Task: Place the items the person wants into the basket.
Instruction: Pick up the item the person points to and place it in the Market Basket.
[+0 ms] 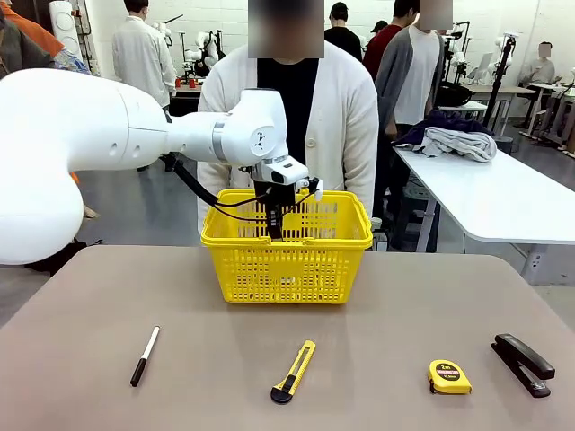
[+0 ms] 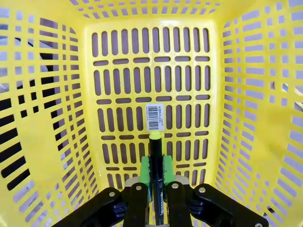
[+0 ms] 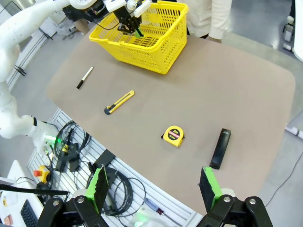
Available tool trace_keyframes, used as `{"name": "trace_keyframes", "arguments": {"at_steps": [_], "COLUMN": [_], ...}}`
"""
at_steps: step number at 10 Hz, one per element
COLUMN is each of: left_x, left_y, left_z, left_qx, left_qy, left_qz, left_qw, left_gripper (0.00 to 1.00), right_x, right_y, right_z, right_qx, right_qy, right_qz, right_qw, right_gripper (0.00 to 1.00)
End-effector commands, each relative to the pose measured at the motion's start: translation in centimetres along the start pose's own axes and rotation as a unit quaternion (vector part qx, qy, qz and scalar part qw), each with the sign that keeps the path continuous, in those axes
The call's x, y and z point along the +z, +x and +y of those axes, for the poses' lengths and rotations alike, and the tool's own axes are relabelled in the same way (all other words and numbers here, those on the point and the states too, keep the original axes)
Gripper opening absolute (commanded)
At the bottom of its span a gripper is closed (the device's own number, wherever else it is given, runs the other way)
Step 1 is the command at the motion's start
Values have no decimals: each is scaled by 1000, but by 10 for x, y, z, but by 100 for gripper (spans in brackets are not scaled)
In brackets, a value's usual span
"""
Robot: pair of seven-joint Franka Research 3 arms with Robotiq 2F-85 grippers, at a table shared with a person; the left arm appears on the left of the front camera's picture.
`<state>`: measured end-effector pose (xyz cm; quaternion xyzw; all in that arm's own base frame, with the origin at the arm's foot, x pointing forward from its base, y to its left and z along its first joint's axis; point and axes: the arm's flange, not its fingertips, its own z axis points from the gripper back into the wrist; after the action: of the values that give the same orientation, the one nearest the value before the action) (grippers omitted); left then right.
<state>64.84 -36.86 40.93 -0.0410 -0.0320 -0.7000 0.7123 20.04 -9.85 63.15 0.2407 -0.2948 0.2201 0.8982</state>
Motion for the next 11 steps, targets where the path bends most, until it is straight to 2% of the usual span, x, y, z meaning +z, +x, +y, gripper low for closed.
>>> {"name": "trace_keyframes", "arguments": {"at_steps": [1,4,5,6,7,8,9,11], "left_x": [10,4,4,4,4,3,3,3], "left_y": [13,14,14,14,14,14,15,15], "left_z": [18,21,20,20,20,20,20,20], "left_qx": [11,9,7,6,5,4,3,4], "left_qy": [-14,-31,-33,-34,-35,-36,-36,-38], "left_qz": [3,6,7,6,6,6,7,7], "left_qw": [1000,999,999,999,999,999,999,999], "left_gripper": [12,12,72,72,100,75,100,100], "right_x": [-2,-2,-2,-2,-2,-2,-2,-2], "right_y": [0,0,0,0,0,0,0,0], "right_z": [0,0,0,0,0,0,0,0], "right_qx": [2,2,2,2,2,2,2,2], "right_qy": [7,7,7,7,7,7,7,7], "right_qz": [0,0,0,0,0,0,0,0], "right_qw": [1000,1000,1000,1000,1000,1000,1000,1000], "right_gripper": [100,100,100,100,100,100,100,100]}}
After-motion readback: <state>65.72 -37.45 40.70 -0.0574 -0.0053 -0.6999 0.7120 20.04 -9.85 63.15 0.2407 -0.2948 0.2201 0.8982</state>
